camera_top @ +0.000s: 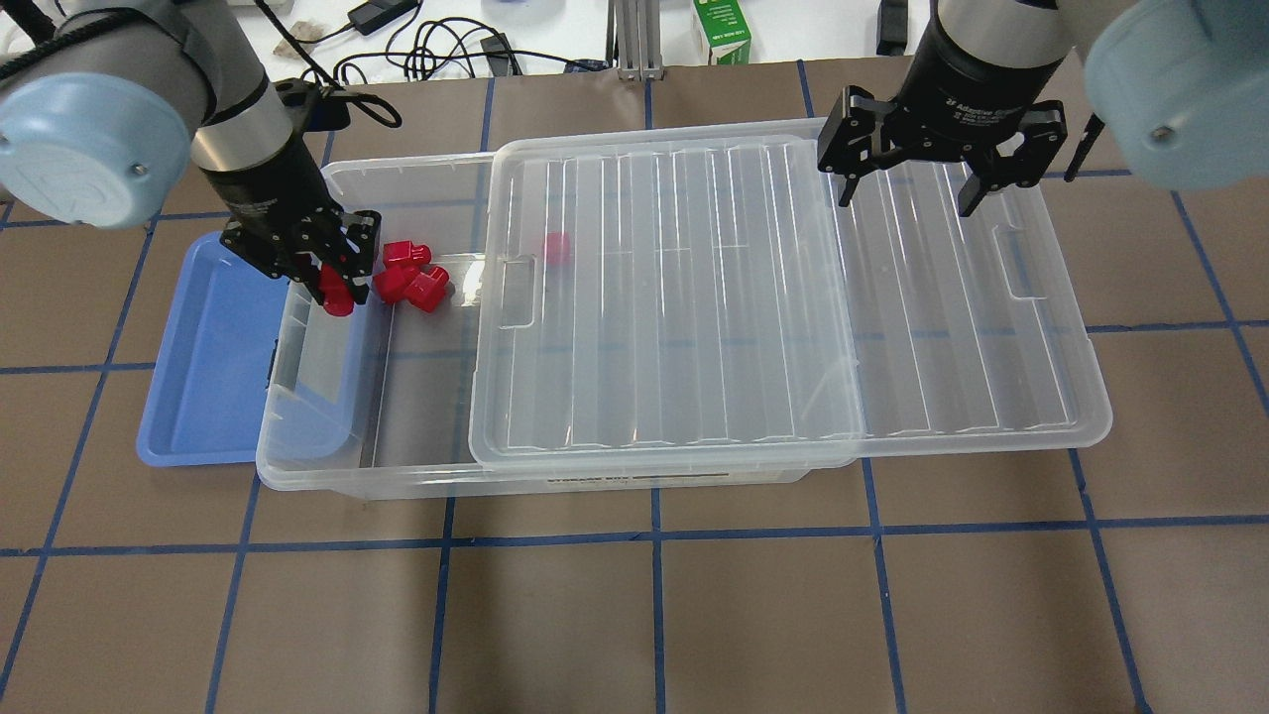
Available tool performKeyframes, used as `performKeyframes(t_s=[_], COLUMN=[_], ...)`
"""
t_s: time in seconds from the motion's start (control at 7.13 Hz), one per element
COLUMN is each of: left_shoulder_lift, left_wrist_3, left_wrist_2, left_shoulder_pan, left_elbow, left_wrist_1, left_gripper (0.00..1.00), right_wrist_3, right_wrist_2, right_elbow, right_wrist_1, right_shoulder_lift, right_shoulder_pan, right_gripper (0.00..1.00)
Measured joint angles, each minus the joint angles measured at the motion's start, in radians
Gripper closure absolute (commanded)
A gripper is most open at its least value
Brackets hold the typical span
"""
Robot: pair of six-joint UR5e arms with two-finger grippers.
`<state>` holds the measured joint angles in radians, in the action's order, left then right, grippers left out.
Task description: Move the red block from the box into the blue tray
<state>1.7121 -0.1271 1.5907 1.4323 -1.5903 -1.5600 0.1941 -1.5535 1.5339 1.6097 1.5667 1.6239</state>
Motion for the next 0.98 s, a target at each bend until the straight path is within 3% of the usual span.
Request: performKeyframes(t_s=[0.28, 0.56, 0.98], left_shoulder_lift=[0.016, 0.081, 0.218], left_wrist_3=[-0.169, -0.367, -0.442], left_wrist_2=[0.018, 0.013, -0.031], left_shoulder_pan=[-0.159, -0.307, -0.381], left_elbow=[0.003, -0.025, -0.076], left_wrist_1=[0.043, 0.149, 0.286], left_gripper=[1.0, 1.0, 1.0], right_wrist_3=[-0.048, -0.217, -0.534], right_wrist_2=[-0.001, -0.001, -0.025], right_elbow=[0.0, 0.004, 0.049], right_wrist_1=[0.012, 0.014, 0.023], right_shoulder_lift=[-0.004, -0.003, -0.004], right_shoulder_pan=[-0.055, -0.184, -0.418], right_gripper=[0.0, 0.0, 0.0])
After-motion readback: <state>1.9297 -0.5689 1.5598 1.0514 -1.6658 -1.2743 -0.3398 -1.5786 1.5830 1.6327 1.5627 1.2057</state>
